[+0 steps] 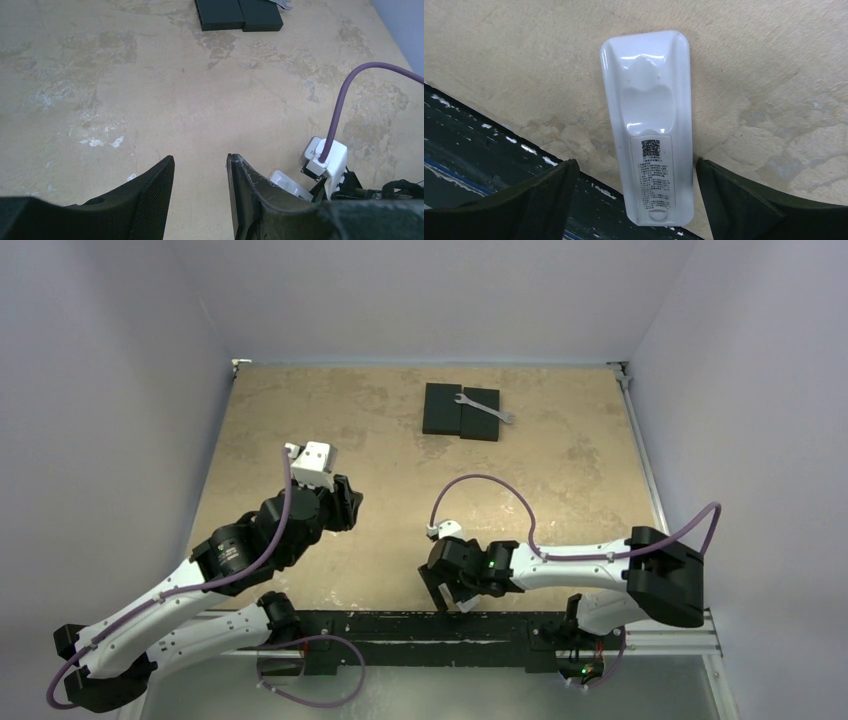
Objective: Load the batteries into the remote control
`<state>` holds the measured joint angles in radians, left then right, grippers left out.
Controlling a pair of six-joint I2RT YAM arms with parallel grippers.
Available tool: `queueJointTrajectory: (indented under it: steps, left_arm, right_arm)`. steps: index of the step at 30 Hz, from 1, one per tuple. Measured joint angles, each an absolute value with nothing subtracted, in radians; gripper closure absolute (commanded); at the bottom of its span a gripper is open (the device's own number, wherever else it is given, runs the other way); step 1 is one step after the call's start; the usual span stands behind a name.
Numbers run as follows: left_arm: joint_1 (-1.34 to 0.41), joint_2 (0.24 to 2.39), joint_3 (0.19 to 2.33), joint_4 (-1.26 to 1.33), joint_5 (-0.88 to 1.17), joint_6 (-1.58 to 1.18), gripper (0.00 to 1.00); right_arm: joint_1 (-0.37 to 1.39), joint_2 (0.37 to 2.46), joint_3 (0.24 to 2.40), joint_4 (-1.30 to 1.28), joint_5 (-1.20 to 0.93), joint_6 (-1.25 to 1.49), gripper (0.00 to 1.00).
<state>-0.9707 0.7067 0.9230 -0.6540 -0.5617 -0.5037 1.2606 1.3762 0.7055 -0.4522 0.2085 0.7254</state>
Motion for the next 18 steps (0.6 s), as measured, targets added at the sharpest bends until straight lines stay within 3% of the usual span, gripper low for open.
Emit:
queueJointTrajectory:
  steps: [8, 18]
  left_arm:
    - [-0.971, 0.707, 0.923, -0.654, -0.562, -0.504, 0.57]
    - [-0.970, 0.709, 0.923, -0.654, -0.562, -0.503, 0.57]
  right_arm:
    - [1.261, 1.401, 0.701, -0.413, 0.200, 0.712, 0.03]
    - [1.261, 1.462, 0.743, -0.448, 0.262, 0.699, 0.40]
